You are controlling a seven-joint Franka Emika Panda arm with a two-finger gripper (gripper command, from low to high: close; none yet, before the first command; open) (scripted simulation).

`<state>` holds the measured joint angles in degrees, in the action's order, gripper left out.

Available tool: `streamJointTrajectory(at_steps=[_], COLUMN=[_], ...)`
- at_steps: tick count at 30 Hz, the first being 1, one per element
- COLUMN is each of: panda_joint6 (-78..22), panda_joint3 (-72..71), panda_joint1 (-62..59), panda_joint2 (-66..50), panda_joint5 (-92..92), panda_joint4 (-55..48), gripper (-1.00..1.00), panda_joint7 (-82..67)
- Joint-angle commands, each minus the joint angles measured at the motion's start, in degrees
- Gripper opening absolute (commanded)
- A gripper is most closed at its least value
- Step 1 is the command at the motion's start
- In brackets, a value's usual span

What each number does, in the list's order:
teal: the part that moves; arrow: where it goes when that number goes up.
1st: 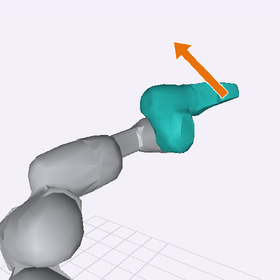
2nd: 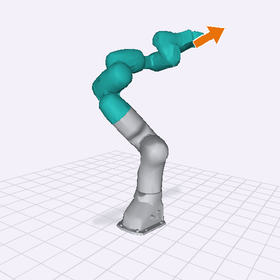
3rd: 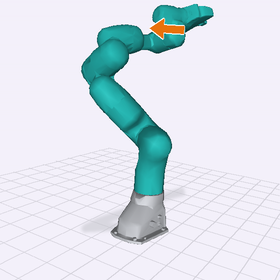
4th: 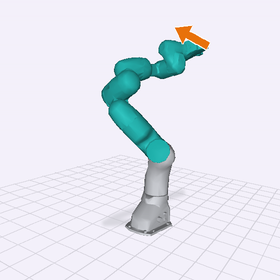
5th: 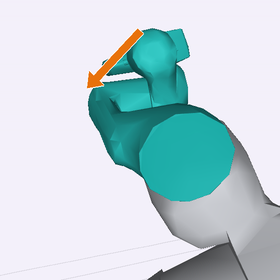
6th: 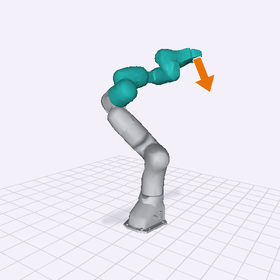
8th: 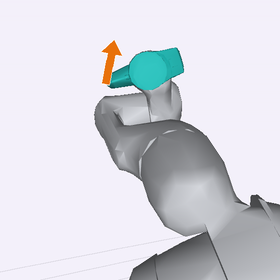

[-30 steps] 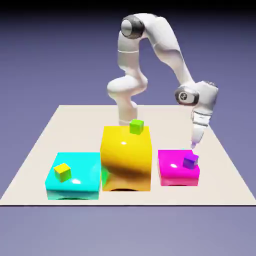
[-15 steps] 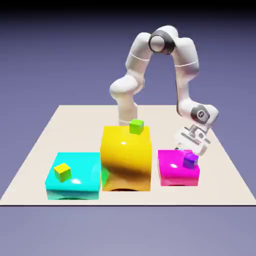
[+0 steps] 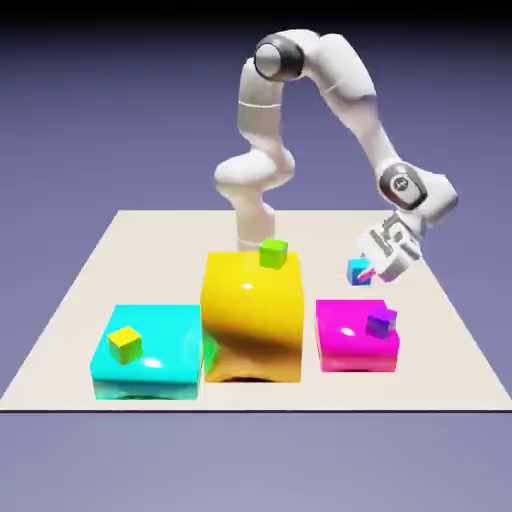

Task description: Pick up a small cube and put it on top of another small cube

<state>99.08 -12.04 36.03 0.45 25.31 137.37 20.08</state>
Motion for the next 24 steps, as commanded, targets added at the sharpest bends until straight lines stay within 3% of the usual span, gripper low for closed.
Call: streamJointTrajectory(at_steps=[1, 10, 17, 18, 24], panda_joint6=[-1.9, -17.5, -8.3, -8.3, -17.4], panda_joint3=[0.2, 3.9, 6.3, 6.3, 4.5], panda_joint1=[-0.9, -18.8, -19.8, -19.8, -18.7], panda_joint2=[1.7, 15.7, 16.9, 16.9, 15.6], panda_joint5=[-1.0, -6.3, -2.6, -2.6, -4.3], panda_joint4=[-0.5, -4.6, 5.3, 5.3, -4.7], gripper=[-1.0, -1.0, -1.0, 1.0, 1.0], panda_joint7=[-0.8, -7.4, -6.1, -6.1, -7.2])
